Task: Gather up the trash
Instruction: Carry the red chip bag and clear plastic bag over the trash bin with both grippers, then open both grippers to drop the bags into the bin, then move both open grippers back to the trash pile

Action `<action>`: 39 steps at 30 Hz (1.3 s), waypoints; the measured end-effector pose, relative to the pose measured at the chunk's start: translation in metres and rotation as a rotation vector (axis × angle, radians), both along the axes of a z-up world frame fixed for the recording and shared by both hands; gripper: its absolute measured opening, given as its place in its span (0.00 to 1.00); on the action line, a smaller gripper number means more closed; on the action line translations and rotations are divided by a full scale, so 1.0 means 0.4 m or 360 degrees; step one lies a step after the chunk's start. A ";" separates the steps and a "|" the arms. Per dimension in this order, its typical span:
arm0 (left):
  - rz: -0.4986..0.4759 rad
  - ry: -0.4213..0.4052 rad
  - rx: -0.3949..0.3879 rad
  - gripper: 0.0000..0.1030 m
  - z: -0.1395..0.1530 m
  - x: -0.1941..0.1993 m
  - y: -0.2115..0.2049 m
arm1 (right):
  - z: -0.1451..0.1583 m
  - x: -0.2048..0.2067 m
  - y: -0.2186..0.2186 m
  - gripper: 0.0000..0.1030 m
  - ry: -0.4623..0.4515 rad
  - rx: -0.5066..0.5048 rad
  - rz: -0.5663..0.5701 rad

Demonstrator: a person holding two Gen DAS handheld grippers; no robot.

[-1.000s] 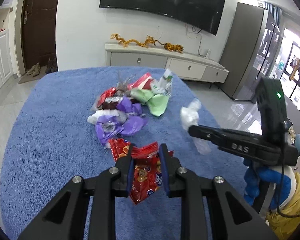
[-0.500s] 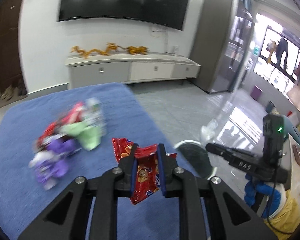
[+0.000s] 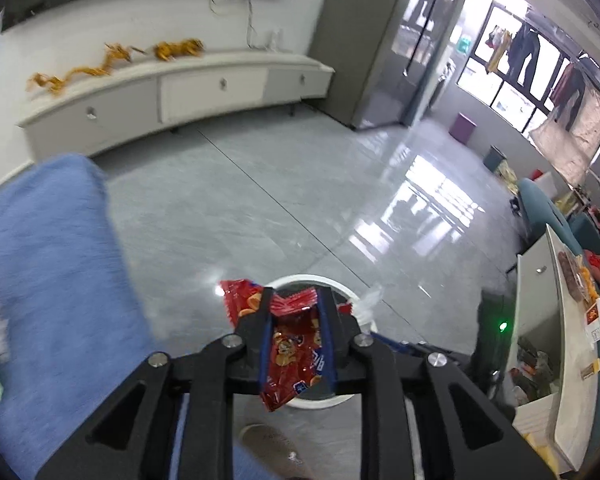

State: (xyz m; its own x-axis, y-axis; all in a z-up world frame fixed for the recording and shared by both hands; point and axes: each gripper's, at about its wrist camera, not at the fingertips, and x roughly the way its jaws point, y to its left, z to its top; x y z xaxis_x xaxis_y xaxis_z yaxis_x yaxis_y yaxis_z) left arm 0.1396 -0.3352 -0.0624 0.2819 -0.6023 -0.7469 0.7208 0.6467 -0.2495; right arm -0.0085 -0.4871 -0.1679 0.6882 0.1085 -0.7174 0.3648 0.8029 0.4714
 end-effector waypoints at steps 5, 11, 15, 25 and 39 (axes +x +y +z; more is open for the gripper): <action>-0.0044 0.0174 0.0026 0.48 -0.106 0.060 -0.109 | -0.085 0.008 -0.069 0.20 0.0092 0.0049 -0.0094; -0.0067 0.0263 0.0048 0.49 -0.164 0.076 -0.147 | -0.145 0.014 -0.098 0.31 0.0181 0.0067 -0.0138; -0.0059 0.0203 0.0044 0.49 -0.152 0.064 -0.129 | -0.158 0.006 -0.097 0.31 0.0202 0.0083 -0.0162; -0.0054 -0.0039 -0.0116 0.49 0.012 -0.030 -0.002 | -0.029 -0.061 -0.067 0.31 0.0087 -0.0021 -0.0220; 0.0118 -0.0283 -0.0226 0.49 0.211 -0.143 0.368 | 0.307 -0.129 0.124 0.31 -0.0183 -0.0299 -0.0128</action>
